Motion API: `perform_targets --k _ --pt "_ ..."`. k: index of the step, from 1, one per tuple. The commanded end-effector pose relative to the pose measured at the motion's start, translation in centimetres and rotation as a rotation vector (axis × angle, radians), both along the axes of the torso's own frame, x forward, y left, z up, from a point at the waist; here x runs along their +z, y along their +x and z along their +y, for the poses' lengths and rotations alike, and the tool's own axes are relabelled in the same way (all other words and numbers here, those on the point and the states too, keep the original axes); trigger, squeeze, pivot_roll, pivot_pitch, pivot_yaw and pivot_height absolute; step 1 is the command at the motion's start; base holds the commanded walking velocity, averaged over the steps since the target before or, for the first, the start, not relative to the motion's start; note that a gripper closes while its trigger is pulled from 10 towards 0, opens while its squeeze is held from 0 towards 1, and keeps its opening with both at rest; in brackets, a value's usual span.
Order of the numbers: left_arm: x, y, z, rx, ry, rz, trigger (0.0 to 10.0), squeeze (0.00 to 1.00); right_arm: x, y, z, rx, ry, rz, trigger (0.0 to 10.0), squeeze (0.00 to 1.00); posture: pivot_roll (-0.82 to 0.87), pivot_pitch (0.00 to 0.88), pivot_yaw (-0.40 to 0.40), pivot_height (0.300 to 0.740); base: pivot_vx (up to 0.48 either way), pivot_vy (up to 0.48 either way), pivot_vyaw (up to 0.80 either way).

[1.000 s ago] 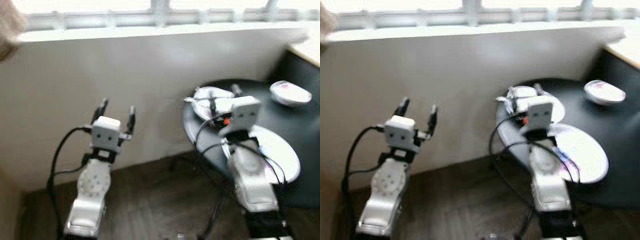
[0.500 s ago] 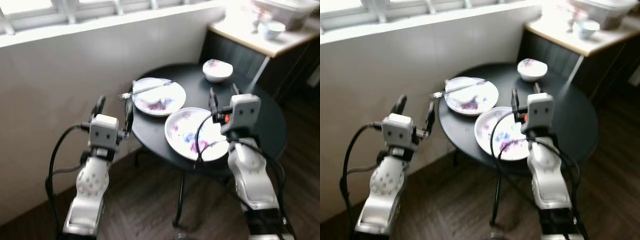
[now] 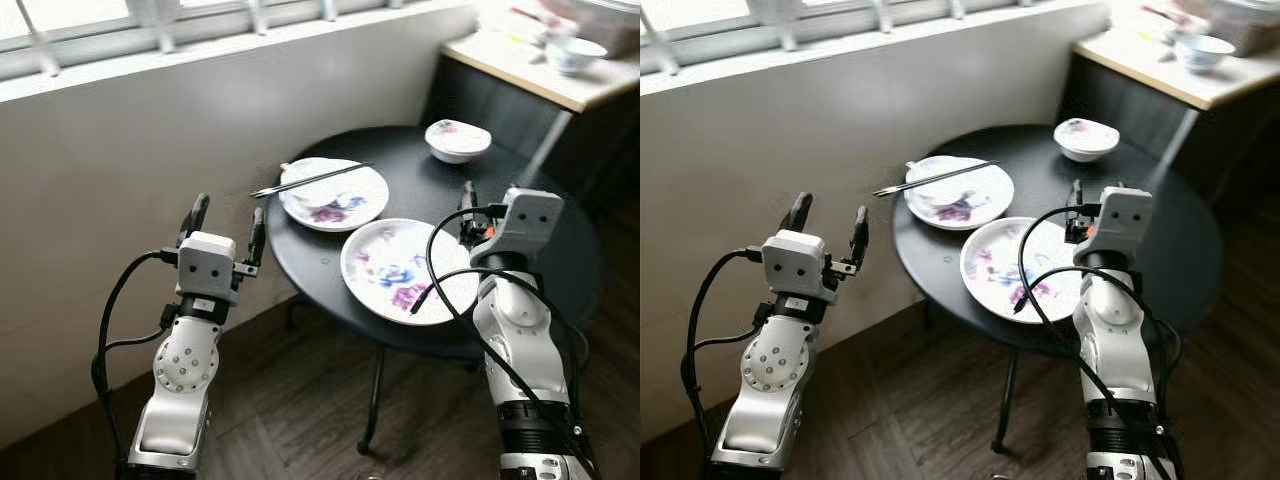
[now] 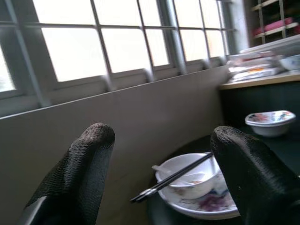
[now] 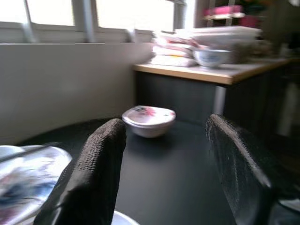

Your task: Kitchen organization

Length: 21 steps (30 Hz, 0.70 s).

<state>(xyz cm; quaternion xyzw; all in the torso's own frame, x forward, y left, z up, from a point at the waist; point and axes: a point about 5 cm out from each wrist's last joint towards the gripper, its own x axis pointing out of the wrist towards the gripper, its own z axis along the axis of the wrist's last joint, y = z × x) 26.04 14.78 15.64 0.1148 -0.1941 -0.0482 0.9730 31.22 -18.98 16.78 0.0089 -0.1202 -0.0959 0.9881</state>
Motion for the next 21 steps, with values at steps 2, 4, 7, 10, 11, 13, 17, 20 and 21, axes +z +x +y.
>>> perform_targets --k 2,4,7,10,11,13,17,20,21 --pt "-0.1 0.0 -0.2 -0.009 0.007 0.010 10.0 0.00 0.0 0.1 0.1 -0.009 0.013 0.014 10.0 0.00 0.02 0.022 -0.039 0.740 0.000 0.000 -0.80" --pt "-0.1 0.0 -0.2 -0.008 0.007 0.011 10.0 0.00 -0.3 0.2 -0.1 -0.013 0.037 0.029 10.0 0.00 0.02 0.022 -0.040 0.740 0.000 0.000 -0.40" --pt "-0.1 0.1 -0.2 -0.007 0.008 0.012 10.0 0.00 -1.0 0.4 -0.6 -0.036 0.105 0.077 10.0 0.00 0.02 0.023 -0.040 0.740 0.000 0.000 0.00" --pt "-0.1 0.1 -0.2 -0.007 0.009 0.012 10.0 0.00 -1.4 0.5 -1.0 -0.051 0.137 0.103 10.0 0.00 0.01 0.022 -0.040 0.740 0.000 0.000 0.00" --pt "-0.1 0.1 -0.2 -0.007 0.009 0.012 10.0 0.00 -1.5 0.5 -1.1 -0.057 0.148 0.113 10.0 0.00 0.01 0.022 -0.040 0.740 0.000 0.000 0.00" --pt "-0.1 0.1 -0.1 -0.006 0.010 0.012 10.0 0.00 -2.3 0.6 -1.7 -0.091 0.219 0.164 10.0 0.00 0.02 0.023 -0.040 0.740 0.000 0.000 -0.80" --pt "-0.1 0.1 -0.1 -0.004 0.011 0.014 10.0 0.00 -3.0 0.6 -2.3 -0.127 0.263 0.207 10.0 0.00 0.01 0.023 -0.039 0.740 0.000 0.000 -0.80" --pt "-0.1 0.1 -0.2 -0.005 0.012 0.016 10.0 0.00 -3.1 0.6 -2.5 -0.145 0.270 0.222 10.0 0.00 0.01 0.023 -0.039 0.740 0.000 0.000 -0.80" --pt "-0.1 0.1 -0.2 -0.005 0.013 0.017 10.0 0.00 -3.1 0.6 -2.5 -0.147 0.270 0.224 10.0 0.00 0.01 0.023 -0.039 0.740 0.000 0.000 -0.80"
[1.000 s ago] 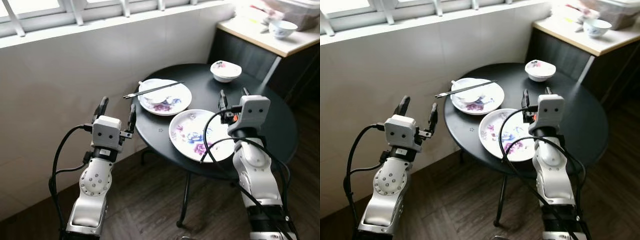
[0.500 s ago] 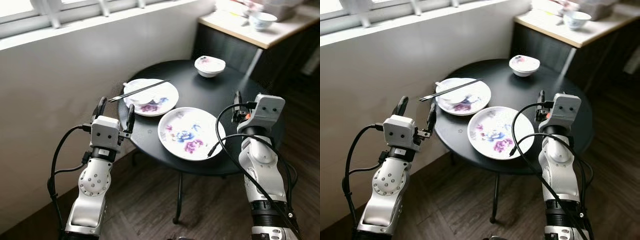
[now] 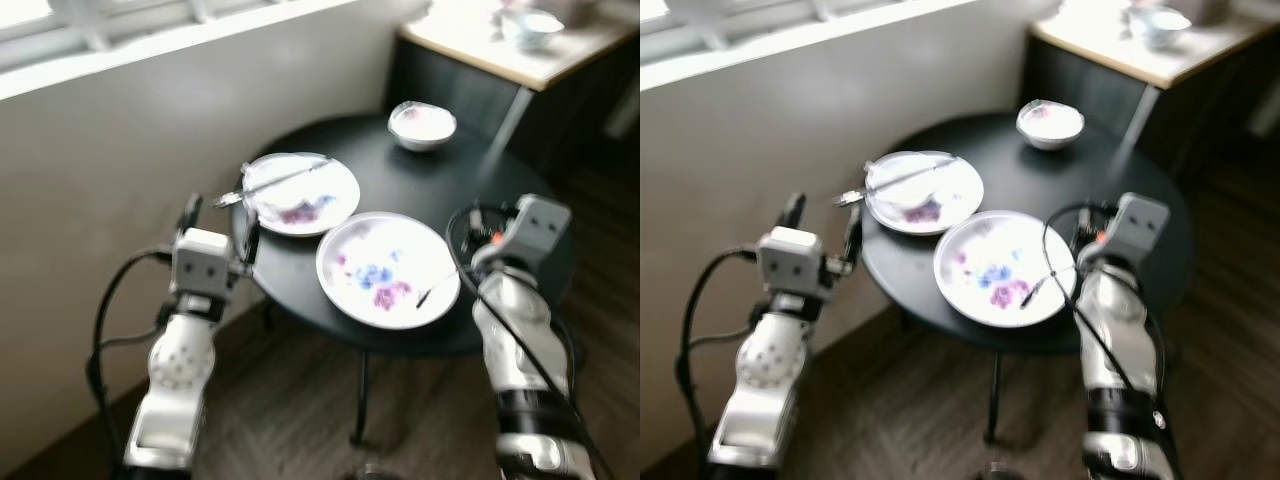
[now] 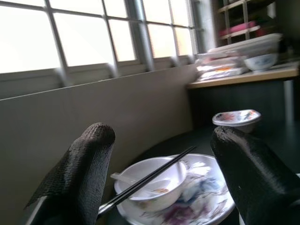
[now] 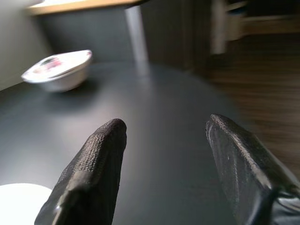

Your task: Kitchen organization

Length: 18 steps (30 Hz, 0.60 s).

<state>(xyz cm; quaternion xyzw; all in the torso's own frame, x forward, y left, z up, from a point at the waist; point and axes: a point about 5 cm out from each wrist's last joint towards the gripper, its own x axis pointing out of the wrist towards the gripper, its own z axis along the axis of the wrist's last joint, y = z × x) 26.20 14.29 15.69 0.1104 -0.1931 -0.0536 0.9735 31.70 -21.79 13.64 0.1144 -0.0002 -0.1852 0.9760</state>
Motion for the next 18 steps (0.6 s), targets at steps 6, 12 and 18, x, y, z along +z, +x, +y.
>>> perform_targets --k 6,12,18 --pt "-0.2 0.0 0.4 0.009 0.020 0.019 10.0 0.00 -0.9 0.5 2.1 0.164 -0.036 0.107 10.0 0.00 0.01 0.024 -0.038 0.740 0.000 0.000 -0.13" --pt "-0.3 0.0 0.3 0.011 0.020 0.023 10.0 0.00 -1.6 0.3 2.5 0.185 -0.005 0.167 10.0 0.00 0.01 0.025 -0.038 0.740 0.000 0.000 0.00" --pt "-0.5 0.1 0.4 0.016 0.024 0.034 10.0 0.00 -2.9 0.5 3.9 0.376 0.055 0.299 10.0 0.00 0.01 0.022 -0.038 0.740 0.000 0.000 0.00"
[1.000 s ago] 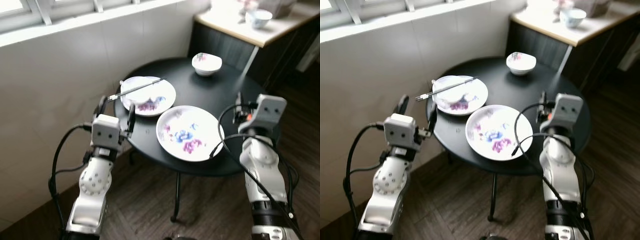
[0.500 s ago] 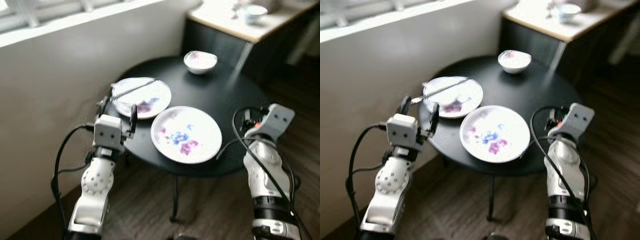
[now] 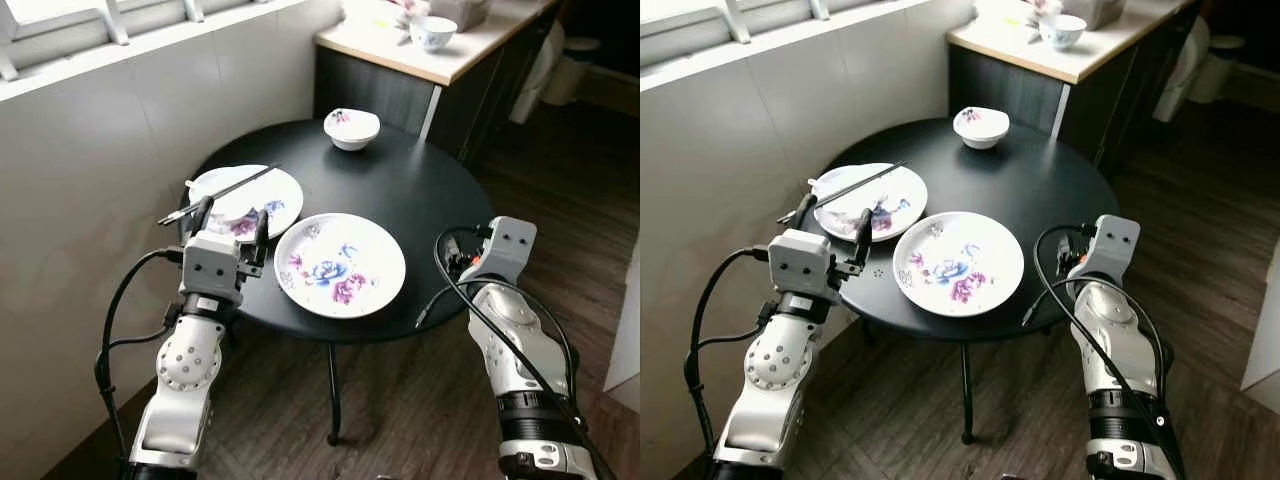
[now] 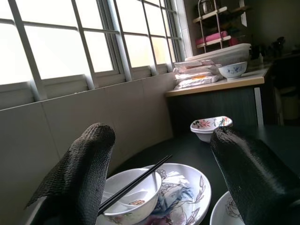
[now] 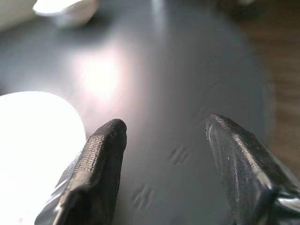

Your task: Kitchen organization

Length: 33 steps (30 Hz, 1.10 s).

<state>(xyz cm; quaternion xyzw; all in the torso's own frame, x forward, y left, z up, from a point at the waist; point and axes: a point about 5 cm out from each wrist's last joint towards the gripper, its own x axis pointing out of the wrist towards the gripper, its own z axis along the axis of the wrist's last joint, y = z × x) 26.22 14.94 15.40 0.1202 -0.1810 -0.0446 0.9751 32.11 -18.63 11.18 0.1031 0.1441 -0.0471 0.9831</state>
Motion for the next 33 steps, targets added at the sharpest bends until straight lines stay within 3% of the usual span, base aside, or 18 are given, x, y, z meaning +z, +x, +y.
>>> perform_targets --k 1,10,20,33 --pt "-0.2 0.1 -0.2 -0.008 0.007 0.014 10.0 0.00 -0.6 0.0 0.9 0.080 0.035 0.065 10.0 0.00 0.01 0.022 -0.038 0.740 0.000 0.000 0.00" --pt "-0.2 0.1 -0.2 0.000 0.008 0.014 10.0 0.00 -0.6 0.2 1.3 0.102 0.149 0.092 10.0 0.00 0.02 0.013 -0.039 0.740 0.000 0.000 0.00" --pt "-0.2 0.1 -0.2 0.002 0.009 0.014 10.0 0.00 -0.6 0.7 3.2 0.179 0.319 0.130 10.0 0.00 0.02 0.004 -0.041 0.740 0.000 0.000 0.00" --pt "-0.2 0.1 -0.1 0.005 0.011 0.012 10.0 0.00 -1.3 1.4 3.7 0.184 0.341 0.190 10.0 0.00 0.03 0.006 -0.041 0.740 0.000 0.000 0.00"
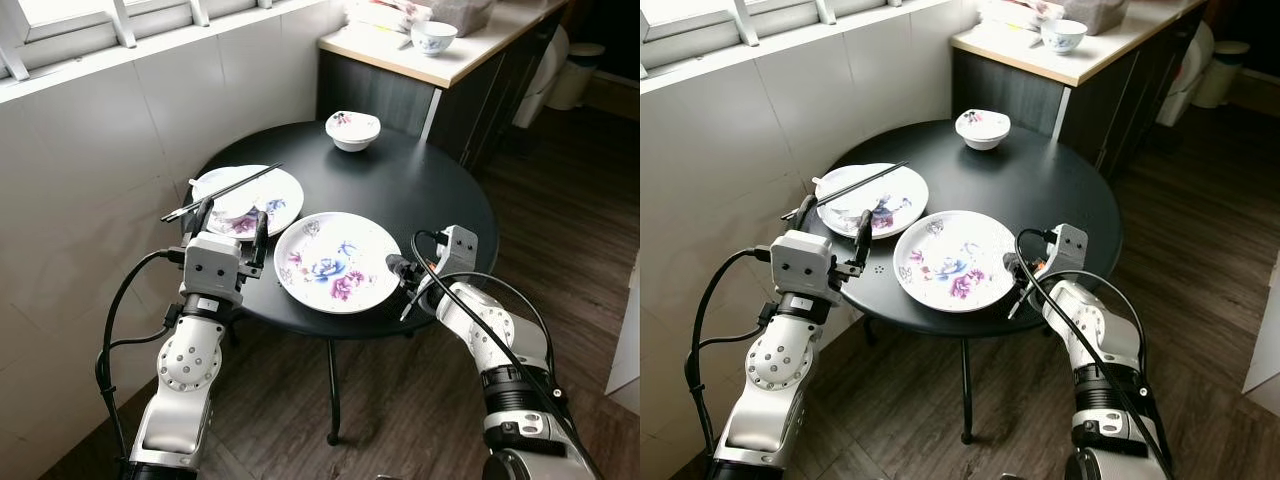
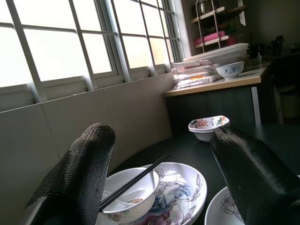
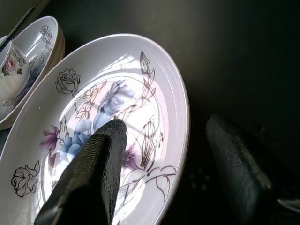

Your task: Kitchen organization

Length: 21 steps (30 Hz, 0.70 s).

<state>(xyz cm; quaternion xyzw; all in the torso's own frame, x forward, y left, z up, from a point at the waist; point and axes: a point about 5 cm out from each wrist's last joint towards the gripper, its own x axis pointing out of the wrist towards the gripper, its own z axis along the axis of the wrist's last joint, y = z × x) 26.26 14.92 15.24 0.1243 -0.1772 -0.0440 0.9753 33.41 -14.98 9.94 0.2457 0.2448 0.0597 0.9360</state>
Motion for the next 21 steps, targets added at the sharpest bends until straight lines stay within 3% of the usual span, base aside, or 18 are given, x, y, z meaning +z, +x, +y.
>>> perform_targets --k 1,11,20,21 --pt "0.0 0.1 -0.1 0.002 0.002 0.006 10.0 0.00 -0.1 0.1 0.1 0.000 0.008 0.013 10.0 0.00 0.03 0.008 -0.042 0.740 0.000 0.000 0.00" --pt "-0.1 0.1 -0.1 0.003 0.002 0.010 10.0 0.00 -0.6 0.7 1.1 0.041 0.050 0.041 10.0 0.00 0.03 0.013 -0.042 0.740 0.000 0.000 0.00" --pt "-0.2 0.2 -0.1 0.006 0.001 0.015 10.0 0.00 -1.5 0.6 1.9 0.122 0.031 0.086 10.0 0.00 0.02 0.015 -0.045 0.740 0.000 0.000 0.00" --pt "-0.2 0.2 -0.1 0.006 0.000 0.016 10.0 0.00 -1.5 0.6 1.9 0.130 0.025 0.089 8.1 0.00 0.02 0.015 -0.046 0.740 0.000 0.000 0.00"
